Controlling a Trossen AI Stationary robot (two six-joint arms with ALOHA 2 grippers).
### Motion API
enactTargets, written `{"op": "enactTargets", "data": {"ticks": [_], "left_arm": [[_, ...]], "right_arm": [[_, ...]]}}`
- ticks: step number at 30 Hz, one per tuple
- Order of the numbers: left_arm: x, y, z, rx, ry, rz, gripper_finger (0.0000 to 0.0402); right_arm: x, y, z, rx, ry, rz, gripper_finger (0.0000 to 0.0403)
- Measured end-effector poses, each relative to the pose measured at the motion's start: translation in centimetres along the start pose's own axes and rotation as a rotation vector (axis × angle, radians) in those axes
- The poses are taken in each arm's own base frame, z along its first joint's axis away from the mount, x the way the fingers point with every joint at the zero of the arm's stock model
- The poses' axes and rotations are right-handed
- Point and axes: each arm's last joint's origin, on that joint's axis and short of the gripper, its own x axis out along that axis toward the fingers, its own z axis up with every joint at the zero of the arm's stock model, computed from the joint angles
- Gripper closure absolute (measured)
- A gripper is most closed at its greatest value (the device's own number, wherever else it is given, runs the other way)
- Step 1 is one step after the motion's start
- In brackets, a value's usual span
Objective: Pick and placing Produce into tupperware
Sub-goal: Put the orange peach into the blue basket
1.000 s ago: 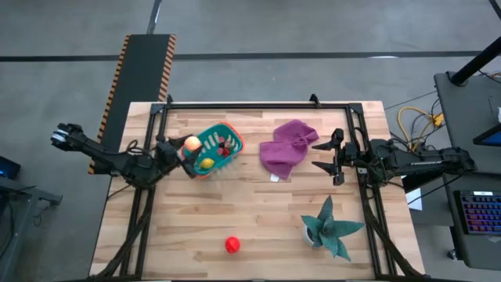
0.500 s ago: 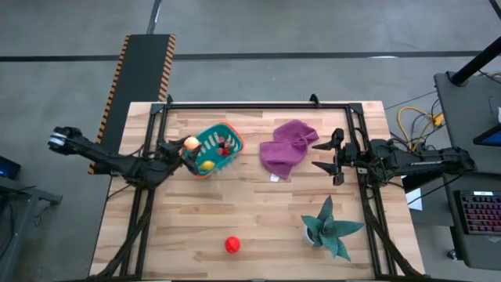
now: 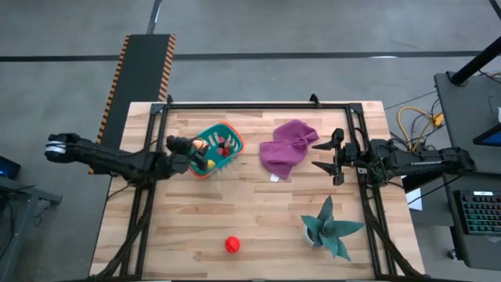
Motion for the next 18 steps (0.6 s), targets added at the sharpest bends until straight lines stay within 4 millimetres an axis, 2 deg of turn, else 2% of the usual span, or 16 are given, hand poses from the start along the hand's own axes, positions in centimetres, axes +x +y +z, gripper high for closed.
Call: {"op": "enactTargets", "data": {"ticks": [10, 18], "left_arm": [[2.6, -0.7, 0.6, -0.005, 0.125, 0.04, 0.0162], [4.7, -1.8, 1.2, 0.078, 0.238, 0.114, 0.0162]], "right_arm": [[0.0, 0.0, 0.0, 0.001, 0.001, 0.0, 0.0156], [0.0, 0.0, 0.0, 0.004, 0.001, 0.0, 0.0156]]}}
